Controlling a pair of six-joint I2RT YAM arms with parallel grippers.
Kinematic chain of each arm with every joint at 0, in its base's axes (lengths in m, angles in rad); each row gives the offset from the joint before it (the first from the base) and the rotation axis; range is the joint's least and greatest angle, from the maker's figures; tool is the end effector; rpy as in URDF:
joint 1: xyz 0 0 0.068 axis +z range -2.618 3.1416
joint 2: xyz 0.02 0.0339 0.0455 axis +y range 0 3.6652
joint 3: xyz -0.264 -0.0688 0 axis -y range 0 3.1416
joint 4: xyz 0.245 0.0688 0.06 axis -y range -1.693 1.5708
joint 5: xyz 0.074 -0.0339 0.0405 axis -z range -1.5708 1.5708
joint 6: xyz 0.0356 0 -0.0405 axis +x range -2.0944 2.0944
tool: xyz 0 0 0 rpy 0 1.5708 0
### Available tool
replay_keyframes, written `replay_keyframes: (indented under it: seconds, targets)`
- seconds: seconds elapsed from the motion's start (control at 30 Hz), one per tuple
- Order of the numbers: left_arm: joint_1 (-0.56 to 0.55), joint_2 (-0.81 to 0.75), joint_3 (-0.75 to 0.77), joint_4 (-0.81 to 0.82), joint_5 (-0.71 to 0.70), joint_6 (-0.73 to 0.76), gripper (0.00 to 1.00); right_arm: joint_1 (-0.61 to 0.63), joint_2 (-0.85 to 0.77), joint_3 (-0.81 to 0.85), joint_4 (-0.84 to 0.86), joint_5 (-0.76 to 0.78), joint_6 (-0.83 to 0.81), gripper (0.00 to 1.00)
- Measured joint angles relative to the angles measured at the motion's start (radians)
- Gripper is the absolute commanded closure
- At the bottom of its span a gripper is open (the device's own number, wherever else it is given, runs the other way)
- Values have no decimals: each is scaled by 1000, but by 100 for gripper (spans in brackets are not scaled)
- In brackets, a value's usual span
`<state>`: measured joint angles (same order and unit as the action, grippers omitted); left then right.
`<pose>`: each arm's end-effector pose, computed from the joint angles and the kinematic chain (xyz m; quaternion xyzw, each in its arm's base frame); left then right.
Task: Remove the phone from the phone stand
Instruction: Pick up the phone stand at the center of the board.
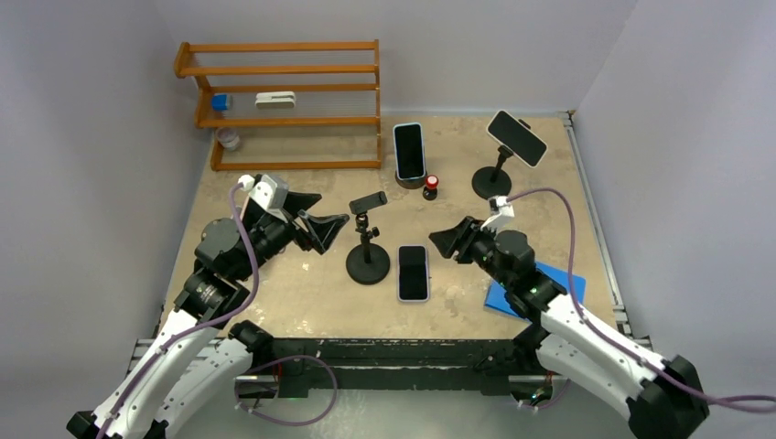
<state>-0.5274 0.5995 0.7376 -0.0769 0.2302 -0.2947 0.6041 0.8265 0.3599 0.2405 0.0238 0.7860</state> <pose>0.1211 -0.0799 0.3623 0.1621 0.6663 -0.3613 0.6319 0.1599 0.1094 0.2265 0.0784 0.7784 0.3917 0.4843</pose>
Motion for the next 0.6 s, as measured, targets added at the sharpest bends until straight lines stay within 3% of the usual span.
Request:
replay_keyframes:
  seconds: [0.1, 0.17, 0.33, 0.5, 0.6]
  targets:
    - [0, 0, 0, 0, -1, 0, 23, 74, -101, 33, 56, 56, -89, 45]
    - [-1, 0, 0, 0, -3, 0, 23, 199, -116, 54, 112, 139, -162, 44]
    - [-3, -1, 0, 0, -15, 0, 23, 507, 54, 106, 279, 367, -315, 36]
    - [-3, -5, 0, -1, -31, 1, 23, 529, 191, 17, 483, 379, -425, 21]
    - [-3, -6, 0, -1, -39, 1, 24, 529, 254, 26, 561, 383, -443, 18]
